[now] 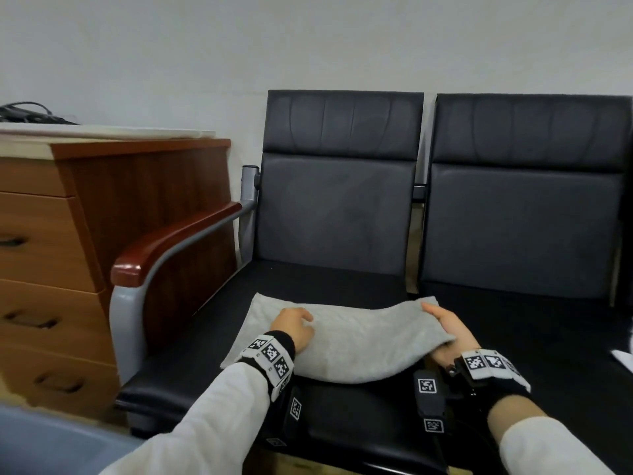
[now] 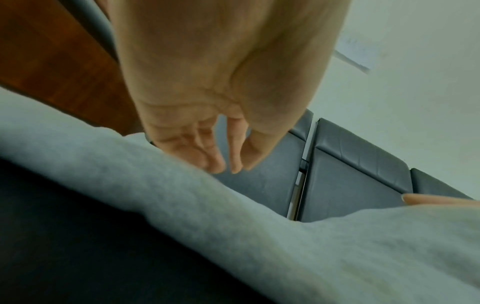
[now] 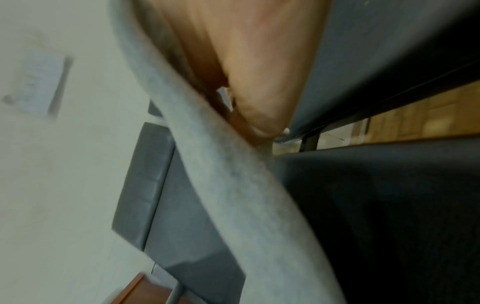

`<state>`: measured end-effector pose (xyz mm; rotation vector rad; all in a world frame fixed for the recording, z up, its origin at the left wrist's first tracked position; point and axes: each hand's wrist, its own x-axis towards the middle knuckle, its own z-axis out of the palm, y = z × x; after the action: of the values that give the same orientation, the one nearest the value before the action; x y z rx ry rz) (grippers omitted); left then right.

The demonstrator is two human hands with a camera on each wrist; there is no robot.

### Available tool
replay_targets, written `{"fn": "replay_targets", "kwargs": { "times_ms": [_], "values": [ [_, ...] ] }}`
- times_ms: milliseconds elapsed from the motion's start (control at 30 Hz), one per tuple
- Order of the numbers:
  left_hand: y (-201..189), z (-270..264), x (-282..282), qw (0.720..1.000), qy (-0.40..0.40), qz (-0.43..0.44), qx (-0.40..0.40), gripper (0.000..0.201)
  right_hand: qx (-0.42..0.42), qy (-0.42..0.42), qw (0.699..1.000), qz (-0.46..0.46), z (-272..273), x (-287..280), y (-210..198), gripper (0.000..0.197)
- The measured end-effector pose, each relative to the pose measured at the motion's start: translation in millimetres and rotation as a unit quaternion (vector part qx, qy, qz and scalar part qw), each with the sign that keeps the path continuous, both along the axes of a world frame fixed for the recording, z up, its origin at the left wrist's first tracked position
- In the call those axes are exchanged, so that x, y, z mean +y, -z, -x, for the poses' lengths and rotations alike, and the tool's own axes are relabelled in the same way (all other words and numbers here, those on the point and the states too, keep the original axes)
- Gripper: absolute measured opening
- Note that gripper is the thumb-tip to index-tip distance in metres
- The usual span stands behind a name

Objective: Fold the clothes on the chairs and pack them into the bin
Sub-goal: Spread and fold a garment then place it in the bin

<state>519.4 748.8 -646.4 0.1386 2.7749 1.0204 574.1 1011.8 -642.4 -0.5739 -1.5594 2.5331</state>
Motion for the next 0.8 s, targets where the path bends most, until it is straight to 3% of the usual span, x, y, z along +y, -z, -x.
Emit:
{"fn": "replay_targets", "kwargs": {
  "times_ms": [67, 133, 200, 267, 467, 567, 633, 700, 800],
  "values": [
    [1.8, -1.6, 10.1, 0.99, -0.013, -0.141, -0.009, 0.028, 0.0, 0.002, 1.0, -0.007, 4.6, -8.3, -6.6, 0.013],
    [2.4, -7.5, 19.8, 0.958, -0.022, -0.274, -0.086, 0.023, -0.011, -0.002, 1.0, -0.024, 10.6, -21.1, -15.5, 0.021],
    [6.3, -10.1, 27.2, 0.939, -0.011, -0.317, -0.133, 0.018, 0.0, -0.013, 0.999, -0.046, 14.6, -38.4, -24.2, 0.036],
    [7.7, -11.4, 32.7, 0.924, 0.005, -0.343, -0.166, 0.015, 0.03, -0.026, 0.996, -0.079, 17.8, -56.3, -29.1, 0.037],
    [3.1, 6.8, 2.0, 0.855, -0.028, -0.466, -0.225, 0.065, 0.054, -0.103, 0.974, -0.194, 32.8, -128.9, -40.1, 0.036],
    [6.1, 23.7, -30.7, 0.823, -0.031, -0.525, -0.215, 0.085, 0.051, -0.224, 0.957, -0.177, 39.3, -170.8, -37.5, 0.034],
    [10.5, 30.3, -47.3, 0.815, -0.039, -0.543, -0.197, 0.08, 0.027, -0.321, 0.929, -0.181, 37.2, -187.2, -33.1, 0.04],
    [18.6, 35.6, -59.5, 0.818, -0.062, -0.525, -0.229, 0.07, 0.008, -0.322, 0.919, -0.227, 39.8, -184.4, -22.9, 0.048],
    [21.4, 34.7, -65.3, 0.872, -0.077, -0.428, -0.226, 0.042, -0.015, -0.249, 0.925, -0.288, 46.9, -158.5, -6.0, 0.053]
  ]
}}
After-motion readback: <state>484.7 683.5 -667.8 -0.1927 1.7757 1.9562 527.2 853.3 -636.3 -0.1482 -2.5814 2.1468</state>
